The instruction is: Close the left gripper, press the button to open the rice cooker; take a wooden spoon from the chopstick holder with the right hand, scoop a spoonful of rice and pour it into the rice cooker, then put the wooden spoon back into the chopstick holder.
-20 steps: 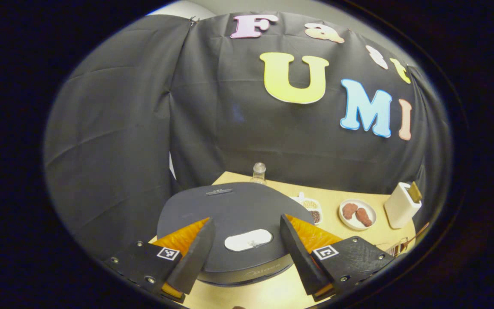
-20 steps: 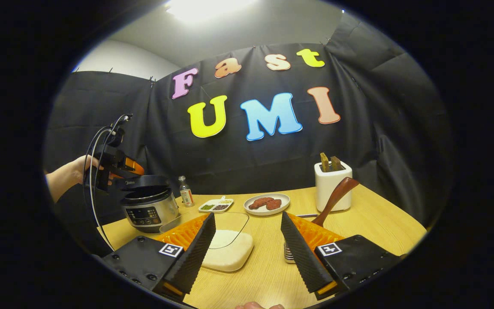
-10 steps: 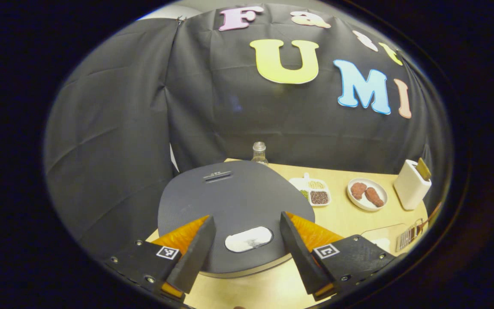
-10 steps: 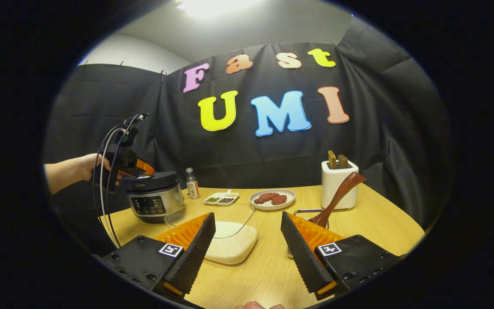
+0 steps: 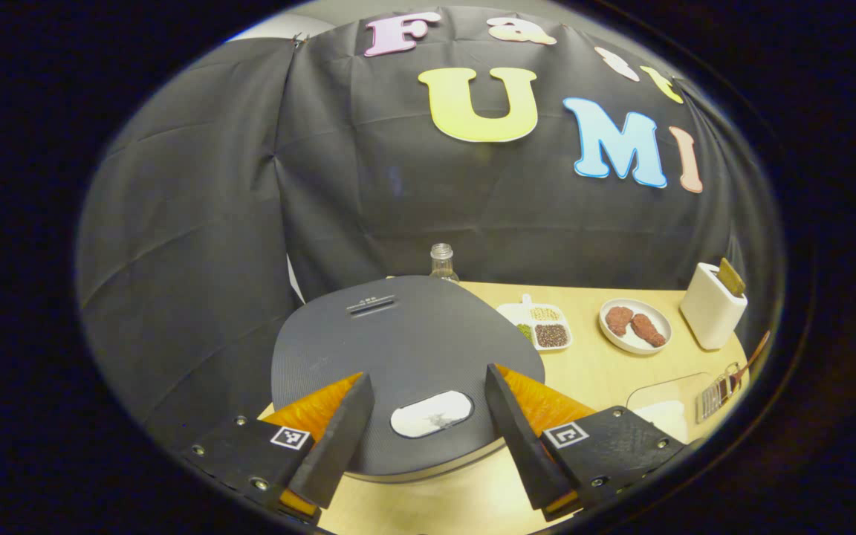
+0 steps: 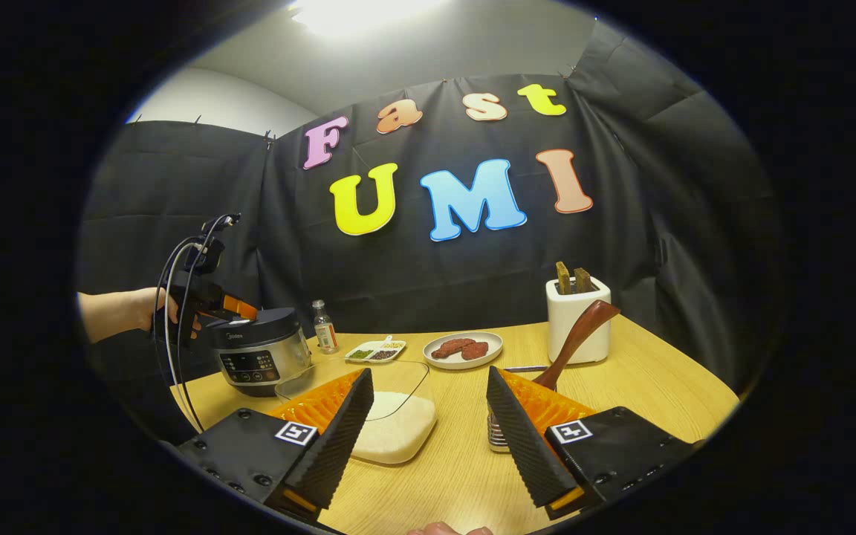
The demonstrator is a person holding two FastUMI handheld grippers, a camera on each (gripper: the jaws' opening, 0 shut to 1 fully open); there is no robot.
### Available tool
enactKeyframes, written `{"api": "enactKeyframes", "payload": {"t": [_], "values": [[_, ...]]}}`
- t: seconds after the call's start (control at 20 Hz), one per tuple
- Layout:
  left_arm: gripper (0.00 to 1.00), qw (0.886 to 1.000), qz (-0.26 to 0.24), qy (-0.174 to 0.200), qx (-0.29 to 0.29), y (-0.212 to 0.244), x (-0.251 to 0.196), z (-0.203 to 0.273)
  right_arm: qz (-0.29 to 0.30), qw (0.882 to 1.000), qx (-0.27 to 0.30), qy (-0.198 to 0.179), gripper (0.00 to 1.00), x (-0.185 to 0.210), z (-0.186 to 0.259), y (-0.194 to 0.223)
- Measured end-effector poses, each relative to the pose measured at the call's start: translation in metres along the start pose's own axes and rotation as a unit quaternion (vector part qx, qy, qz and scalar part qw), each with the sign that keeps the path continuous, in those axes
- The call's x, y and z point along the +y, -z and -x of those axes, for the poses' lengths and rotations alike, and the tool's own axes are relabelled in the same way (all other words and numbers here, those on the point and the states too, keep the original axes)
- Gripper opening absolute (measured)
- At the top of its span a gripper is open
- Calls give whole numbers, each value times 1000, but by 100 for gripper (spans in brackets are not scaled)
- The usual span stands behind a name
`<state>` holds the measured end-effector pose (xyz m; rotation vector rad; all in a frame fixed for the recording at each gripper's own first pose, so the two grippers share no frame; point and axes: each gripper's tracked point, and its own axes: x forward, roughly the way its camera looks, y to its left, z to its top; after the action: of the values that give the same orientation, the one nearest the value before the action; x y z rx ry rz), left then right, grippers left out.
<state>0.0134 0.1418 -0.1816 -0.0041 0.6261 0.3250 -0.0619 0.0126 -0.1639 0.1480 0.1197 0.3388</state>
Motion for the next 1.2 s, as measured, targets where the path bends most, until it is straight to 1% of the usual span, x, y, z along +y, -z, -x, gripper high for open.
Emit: {"api": "enactKeyframes", "payload": {"t": [0.05,0.1,0.15,0.2,0.3,0.35,0.45,0.5,0.6,0.65,0.7,0.75,0.85,0.95,1.1,1.2], "values": [[98,1000,-2,2,1,-1,0,4,3,1000,1,2,98,-1,1,-1],[97,1000,9,3,-12,-3,-2,9,7,1000,2,7,98,-5,-1,-3],[96,999,22,-4,-36,-6,-1,13,12,1000,3,13,98,-9,-4,-6],[95,998,24,-8,-59,-9,-4,21,17,1000,4,20,98,-12,-7,-9],[93,996,8,-9,-91,-7,-19,41,19,999,1,34,98,-19,-12,-22],[94,993,-6,-2,-114,-11,-36,49,19,999,-4,40,98,-22,-15,-31],[93,986,-39,7,-164,-31,-55,78,22,998,-19,53,98,-24,-19,-50],[93,981,-45,18,-188,-43,-68,83,27,997,-27,60,98,-26,-22,-60],[94,971,-43,56,-229,-66,-93,121,40,996,-42,74,98,-28,-26,-81],[94,966,-43,82,-242,-68,-108,139,44,994,-50,81,98,-29,-26,-93],[93,961,-45,98,-256,-72,-117,152,45,993,-58,88,98,-30,-26,-104],[94,955,-52,103,-272,-75,-118,164,43,993,-65,92,98,-29,-25,-115],[92,947,-63,91,-300,-82,-114,186,44,991,-79,97,98,-27,-24,-137],[93,945,-43,90,-310,-80,-116,204,54,989,-85,106,98,-27,-23,-154],[93,949,-7,119,-290,-61,-122,210,77,987,-73,122,98,-29,-19,-165],[93,949,-4,130,-286,-58,-123,205,80,985,-80,132,98,-30,-14,-173]]}}
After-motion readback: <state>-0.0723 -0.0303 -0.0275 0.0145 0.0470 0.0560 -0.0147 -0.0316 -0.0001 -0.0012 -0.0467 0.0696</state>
